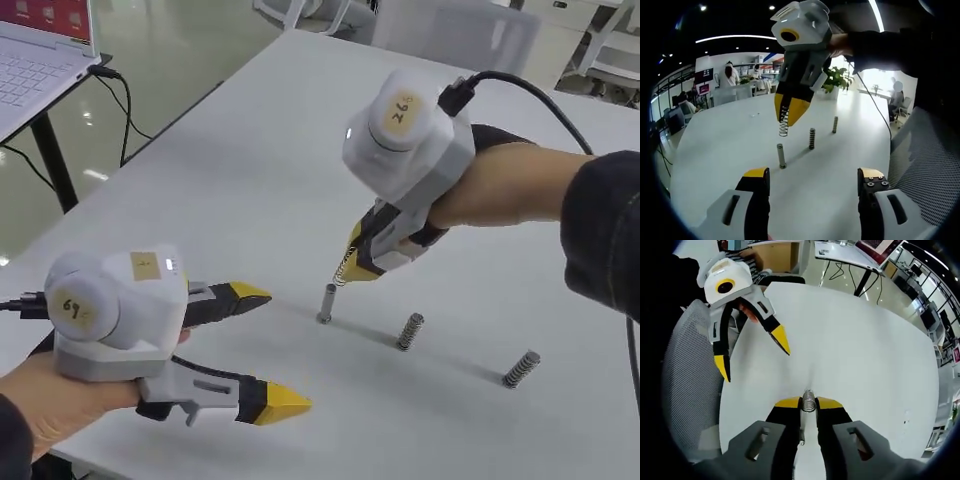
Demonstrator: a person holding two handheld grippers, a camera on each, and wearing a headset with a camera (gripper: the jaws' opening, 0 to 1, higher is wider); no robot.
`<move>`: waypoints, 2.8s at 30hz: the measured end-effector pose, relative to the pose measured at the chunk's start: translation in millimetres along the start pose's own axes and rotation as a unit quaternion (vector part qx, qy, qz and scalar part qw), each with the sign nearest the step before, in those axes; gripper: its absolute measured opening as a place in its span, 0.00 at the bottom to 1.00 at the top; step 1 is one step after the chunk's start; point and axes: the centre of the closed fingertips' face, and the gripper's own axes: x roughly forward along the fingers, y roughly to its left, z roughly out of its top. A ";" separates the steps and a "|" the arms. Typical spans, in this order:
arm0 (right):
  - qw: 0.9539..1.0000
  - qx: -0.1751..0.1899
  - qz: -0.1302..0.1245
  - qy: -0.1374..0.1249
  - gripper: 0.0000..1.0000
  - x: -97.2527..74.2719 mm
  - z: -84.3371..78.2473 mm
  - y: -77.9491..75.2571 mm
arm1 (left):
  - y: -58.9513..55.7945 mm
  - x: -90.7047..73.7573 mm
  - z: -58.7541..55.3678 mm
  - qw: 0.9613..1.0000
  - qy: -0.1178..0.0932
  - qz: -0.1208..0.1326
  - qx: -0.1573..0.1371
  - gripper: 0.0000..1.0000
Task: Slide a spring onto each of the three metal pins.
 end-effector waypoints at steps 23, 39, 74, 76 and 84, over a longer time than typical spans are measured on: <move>1.000 -0.001 0.019 0.019 0.13 21.2 -4.6 -0.7 | 6.4 1.6 -7.0 1.000 0.004 0.002 -0.010 0.69; 0.998 -0.002 0.029 0.052 0.13 48.2 -14.6 5.1 | 6.3 2.2 -11.1 1.000 0.007 0.003 -0.013 0.68; 0.998 0.018 0.035 0.046 0.24 71.7 -28.4 11.4 | 6.8 3.6 -13.4 1.000 0.008 0.004 -0.017 0.67; 0.998 0.020 0.034 0.044 0.28 71.3 -30.3 10.9 | 6.6 3.8 -13.2 1.000 0.008 0.004 -0.016 0.67; 0.998 0.044 0.043 0.027 0.49 67.5 -39.0 15.3 | 6.7 4.6 -11.8 1.000 0.010 0.004 -0.015 0.67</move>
